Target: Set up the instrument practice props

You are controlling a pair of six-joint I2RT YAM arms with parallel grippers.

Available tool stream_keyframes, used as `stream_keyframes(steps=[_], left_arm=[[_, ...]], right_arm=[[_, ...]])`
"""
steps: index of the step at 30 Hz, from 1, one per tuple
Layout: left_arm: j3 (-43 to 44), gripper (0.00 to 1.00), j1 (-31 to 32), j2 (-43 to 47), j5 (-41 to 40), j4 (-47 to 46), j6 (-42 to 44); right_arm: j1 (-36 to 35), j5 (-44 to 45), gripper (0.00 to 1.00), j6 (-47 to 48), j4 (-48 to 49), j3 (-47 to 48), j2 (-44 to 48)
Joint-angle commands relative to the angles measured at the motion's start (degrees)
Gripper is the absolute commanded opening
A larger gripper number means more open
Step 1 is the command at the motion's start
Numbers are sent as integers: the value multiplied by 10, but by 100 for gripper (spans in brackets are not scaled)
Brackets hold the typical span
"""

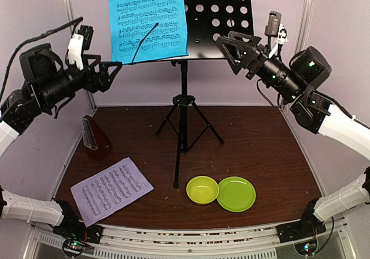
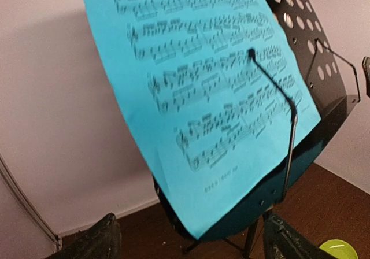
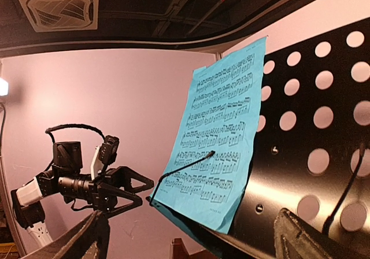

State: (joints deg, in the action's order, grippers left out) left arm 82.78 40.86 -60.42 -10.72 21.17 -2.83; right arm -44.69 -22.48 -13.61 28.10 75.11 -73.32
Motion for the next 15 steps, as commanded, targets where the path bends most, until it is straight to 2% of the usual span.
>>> stream_keyframes(steps=[1, 8, 15], left_arm=[[-100, 87, -3, 59, -50, 26, -83], [-259, 87, -6, 110, -42, 83, -163], [-367, 85, -5, 79, -3, 102, -207]], right_arm=[[-8, 21, 100, -25, -19, -69, 51], [-16, 49, 100, -37, -42, -189, 108], [-17, 65, 100, -60, -41, -282, 114]])
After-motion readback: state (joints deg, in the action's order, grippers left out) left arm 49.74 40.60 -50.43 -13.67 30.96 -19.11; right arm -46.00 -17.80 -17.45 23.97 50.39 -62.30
